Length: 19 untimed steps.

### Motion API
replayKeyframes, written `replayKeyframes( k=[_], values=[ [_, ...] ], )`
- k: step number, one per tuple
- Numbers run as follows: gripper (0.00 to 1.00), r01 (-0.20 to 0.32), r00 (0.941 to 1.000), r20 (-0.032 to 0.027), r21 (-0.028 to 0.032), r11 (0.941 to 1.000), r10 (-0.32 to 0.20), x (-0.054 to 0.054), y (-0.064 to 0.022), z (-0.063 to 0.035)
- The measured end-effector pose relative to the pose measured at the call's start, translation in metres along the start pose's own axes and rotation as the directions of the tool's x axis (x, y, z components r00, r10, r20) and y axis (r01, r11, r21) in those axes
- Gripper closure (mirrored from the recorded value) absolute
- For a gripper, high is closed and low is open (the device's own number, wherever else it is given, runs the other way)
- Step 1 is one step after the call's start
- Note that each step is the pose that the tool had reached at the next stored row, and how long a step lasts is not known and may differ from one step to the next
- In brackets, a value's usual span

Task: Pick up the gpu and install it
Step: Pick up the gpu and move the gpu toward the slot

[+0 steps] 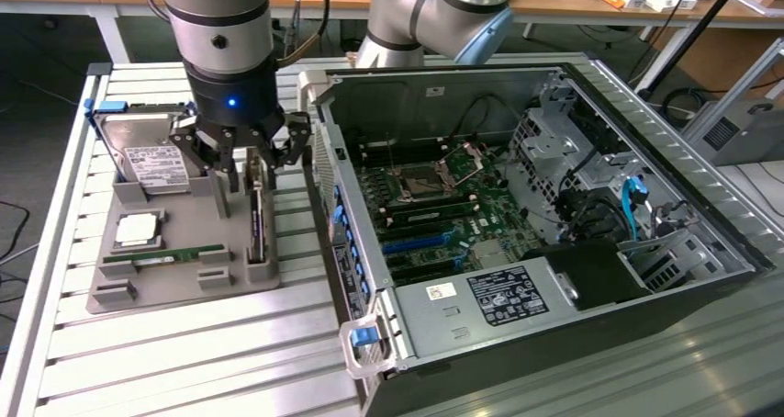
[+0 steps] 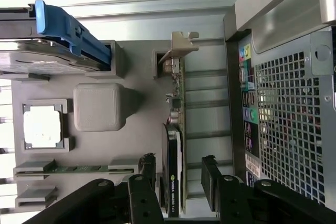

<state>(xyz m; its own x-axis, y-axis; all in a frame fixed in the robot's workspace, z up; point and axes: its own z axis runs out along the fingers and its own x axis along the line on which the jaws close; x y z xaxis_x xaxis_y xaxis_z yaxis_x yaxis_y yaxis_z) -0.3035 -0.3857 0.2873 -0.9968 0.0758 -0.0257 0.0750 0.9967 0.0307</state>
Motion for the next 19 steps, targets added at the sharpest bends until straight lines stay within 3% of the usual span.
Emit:
replayKeyframes(
  k=[3, 19],
  values=[
    [0.52, 0.000, 1.0000, 0.0000, 0.0029, 1.0000, 0.000, -0.001, 0.0002, 0.0046],
    [0.52, 0.000, 1.0000, 0.0001, 0.0049, 1.0000, 0.000, -0.001, 0.0005, 0.0207]
  ],
)
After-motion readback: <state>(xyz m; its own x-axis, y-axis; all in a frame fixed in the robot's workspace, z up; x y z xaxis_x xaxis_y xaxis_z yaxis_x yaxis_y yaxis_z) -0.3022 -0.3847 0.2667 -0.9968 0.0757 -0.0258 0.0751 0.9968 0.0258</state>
